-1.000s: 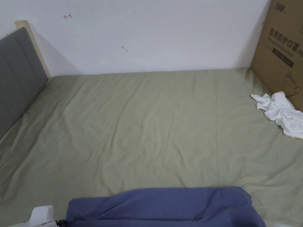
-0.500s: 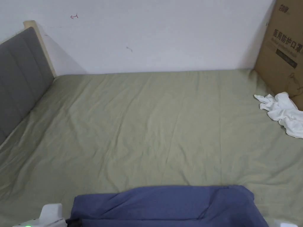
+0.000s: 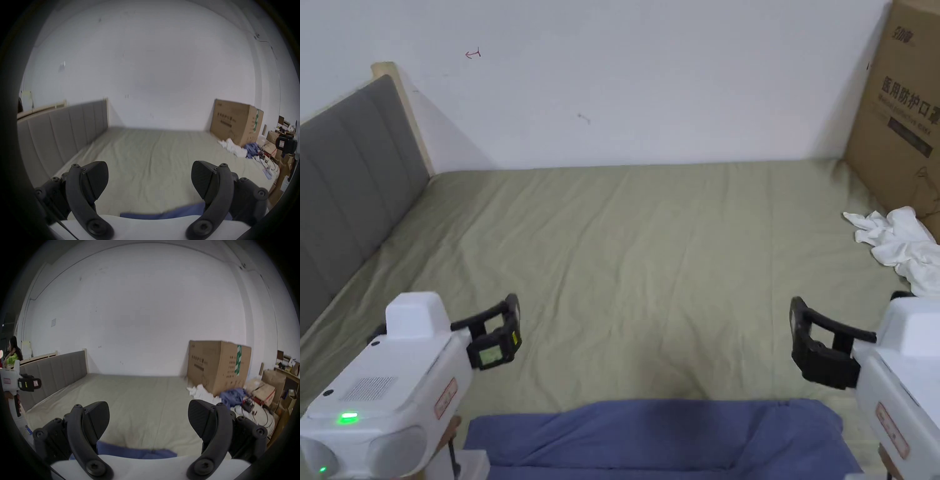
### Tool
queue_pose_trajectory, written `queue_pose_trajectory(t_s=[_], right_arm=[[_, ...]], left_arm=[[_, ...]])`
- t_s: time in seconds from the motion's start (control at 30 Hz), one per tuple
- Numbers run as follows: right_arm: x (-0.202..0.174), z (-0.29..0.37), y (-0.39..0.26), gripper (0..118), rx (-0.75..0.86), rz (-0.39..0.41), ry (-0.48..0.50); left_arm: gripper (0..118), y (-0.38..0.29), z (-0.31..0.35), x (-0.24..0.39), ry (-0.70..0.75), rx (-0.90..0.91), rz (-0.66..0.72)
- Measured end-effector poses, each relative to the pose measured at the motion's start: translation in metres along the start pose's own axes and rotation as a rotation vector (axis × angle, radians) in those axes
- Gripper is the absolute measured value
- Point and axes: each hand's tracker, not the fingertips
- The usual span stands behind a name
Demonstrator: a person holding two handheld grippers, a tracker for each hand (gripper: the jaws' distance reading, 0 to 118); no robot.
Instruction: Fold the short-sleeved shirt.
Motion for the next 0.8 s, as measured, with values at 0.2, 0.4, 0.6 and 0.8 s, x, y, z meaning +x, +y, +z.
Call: queue_pose_trajectory(t_s=[0.2, 0.4, 0.6, 0.8], right_arm=[[-0.01, -0.012, 0.009, 76, 0.051, -0.049, -0.018], [-0.018, -0.02, 0.01, 0, 0.084, -0.034, -0.053], [-0.019, -0.027, 0.01, 0, 0.072, -0.02, -0.029], [-0.022, -0.037, 0.006, 0, 0.034, -0.017, 0.001]], left_arm=[[75, 0.012, 0.003, 0.029, 0.027, 0.138, -0.049], [0, 0.009, -0.003, 0.027, 0.001, 0.128, -0.02], [0, 0.005, -0.012, 0.012, -0.058, 0.026, -0.017], [0, -0.022, -0.052, -0.06, -0.284, -0.372, 0.254]])
